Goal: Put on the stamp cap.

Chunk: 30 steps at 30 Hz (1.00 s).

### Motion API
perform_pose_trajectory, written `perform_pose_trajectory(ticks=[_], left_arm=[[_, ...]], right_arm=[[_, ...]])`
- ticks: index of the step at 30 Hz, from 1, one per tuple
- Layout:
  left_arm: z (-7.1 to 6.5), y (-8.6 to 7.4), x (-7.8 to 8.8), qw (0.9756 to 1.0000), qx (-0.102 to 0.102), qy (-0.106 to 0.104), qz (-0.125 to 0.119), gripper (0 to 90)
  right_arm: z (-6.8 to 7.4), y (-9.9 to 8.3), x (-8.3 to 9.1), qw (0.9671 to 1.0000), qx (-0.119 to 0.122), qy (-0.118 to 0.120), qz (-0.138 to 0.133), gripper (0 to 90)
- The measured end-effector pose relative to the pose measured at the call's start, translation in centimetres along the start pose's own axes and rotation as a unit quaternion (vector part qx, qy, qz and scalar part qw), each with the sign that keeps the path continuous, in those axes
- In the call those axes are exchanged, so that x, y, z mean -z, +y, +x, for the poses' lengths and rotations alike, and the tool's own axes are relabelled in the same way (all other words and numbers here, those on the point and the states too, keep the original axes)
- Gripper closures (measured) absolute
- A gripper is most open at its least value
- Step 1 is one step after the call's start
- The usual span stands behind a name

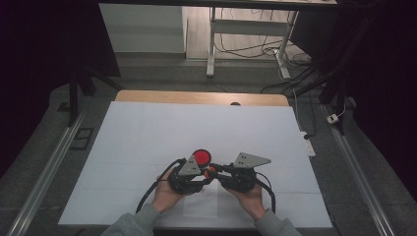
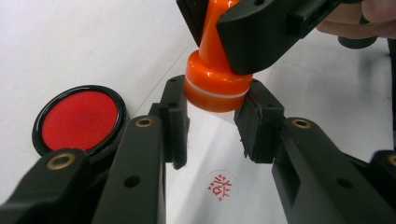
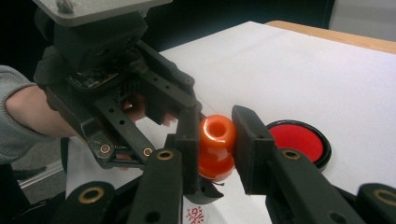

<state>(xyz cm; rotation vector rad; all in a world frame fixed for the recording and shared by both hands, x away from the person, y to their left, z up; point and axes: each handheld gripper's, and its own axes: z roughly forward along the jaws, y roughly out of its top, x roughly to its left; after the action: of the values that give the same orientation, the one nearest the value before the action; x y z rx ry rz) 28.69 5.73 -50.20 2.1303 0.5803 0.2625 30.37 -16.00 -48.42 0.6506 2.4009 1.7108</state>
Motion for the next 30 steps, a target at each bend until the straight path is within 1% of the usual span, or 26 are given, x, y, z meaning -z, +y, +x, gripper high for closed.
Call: perform_pose_trajectory(ticks=[10, 21, 26, 30], left_arm=[[-0.23, 0.03, 0.2, 0.9999, -0.005, 0.007, -0.008, 65.2], [-0.33, -0.01, 0.36, 0.9998, -0.005, 0.011, -0.015, 65.4], [-0.36, 0.05, 0.46, 0.9999, -0.002, 0.008, -0.012, 65.3], [-0.43, 0.07, 0.49, 0.9999, -0.005, 0.011, -0.013, 65.4]], right_arm=[[0.04, -0.01, 0.1, 1.0, 0.0, 0.002, -0.009, 72.3], [0.04, -0.1, 0.2, 0.9997, -0.008, 0.005, -0.021, 72.6], [0.04, -0.21, 0.21, 0.9996, -0.01, 0.008, -0.024, 72.7], [0.02, -0.35, 0.21, 0.9994, -0.015, 0.01, -0.029, 72.7]])
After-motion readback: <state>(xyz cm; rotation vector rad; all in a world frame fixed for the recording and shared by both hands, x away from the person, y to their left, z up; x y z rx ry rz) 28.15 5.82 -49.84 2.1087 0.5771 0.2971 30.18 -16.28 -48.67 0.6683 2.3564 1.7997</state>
